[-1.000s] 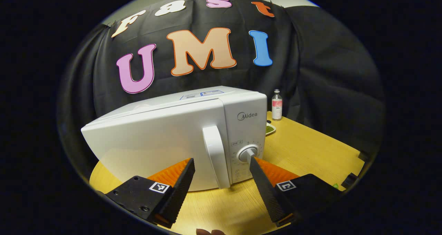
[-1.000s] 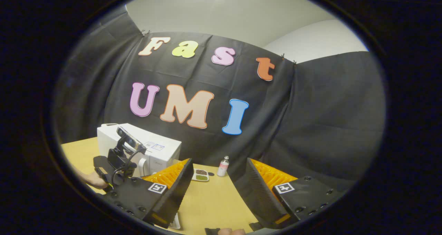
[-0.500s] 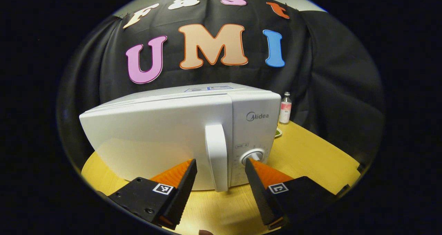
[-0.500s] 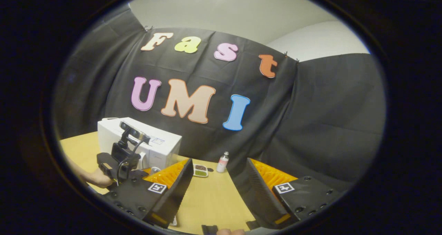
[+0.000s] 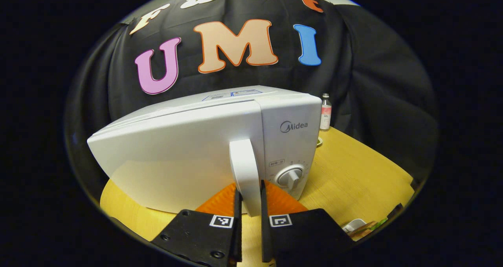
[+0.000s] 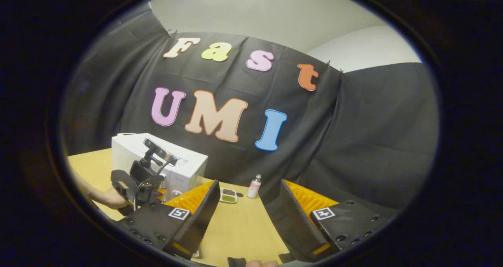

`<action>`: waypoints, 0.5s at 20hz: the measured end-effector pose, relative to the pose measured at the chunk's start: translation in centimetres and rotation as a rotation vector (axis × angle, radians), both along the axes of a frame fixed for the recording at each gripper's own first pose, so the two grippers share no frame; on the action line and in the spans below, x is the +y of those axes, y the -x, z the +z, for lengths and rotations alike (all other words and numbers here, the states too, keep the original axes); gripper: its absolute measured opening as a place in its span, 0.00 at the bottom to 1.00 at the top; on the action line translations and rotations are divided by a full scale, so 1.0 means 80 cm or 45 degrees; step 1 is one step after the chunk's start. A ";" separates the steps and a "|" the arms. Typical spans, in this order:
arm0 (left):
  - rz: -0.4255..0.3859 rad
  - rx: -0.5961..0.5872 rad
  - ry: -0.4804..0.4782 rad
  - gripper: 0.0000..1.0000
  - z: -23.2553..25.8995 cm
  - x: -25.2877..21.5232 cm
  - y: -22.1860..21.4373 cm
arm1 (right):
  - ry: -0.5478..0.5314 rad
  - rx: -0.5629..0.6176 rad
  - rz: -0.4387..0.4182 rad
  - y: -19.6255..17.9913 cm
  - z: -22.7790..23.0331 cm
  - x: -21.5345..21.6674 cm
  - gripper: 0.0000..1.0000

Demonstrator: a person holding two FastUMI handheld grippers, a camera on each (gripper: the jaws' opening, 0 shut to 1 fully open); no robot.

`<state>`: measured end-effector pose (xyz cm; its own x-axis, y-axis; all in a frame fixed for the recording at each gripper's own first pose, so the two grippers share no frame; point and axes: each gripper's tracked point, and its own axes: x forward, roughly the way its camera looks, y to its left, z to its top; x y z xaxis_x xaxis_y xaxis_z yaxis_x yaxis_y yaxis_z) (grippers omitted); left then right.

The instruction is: Open the microwave oven with the left hand, put the food in, and close the microwave oven.

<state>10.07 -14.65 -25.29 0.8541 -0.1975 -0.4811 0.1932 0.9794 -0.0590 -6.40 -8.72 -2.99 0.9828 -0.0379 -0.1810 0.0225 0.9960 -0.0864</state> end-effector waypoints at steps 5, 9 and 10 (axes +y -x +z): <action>-0.004 0.061 0.110 0.03 0.000 0.000 0.001 | -0.049 -0.001 0.032 -0.013 0.000 0.015 0.97; -0.035 0.064 0.097 0.03 -0.001 0.001 0.004 | -0.037 -0.019 0.056 -0.020 0.002 0.022 0.97; -0.039 0.058 0.104 0.03 0.001 0.002 0.005 | -0.041 -0.023 0.059 -0.020 0.003 0.023 0.97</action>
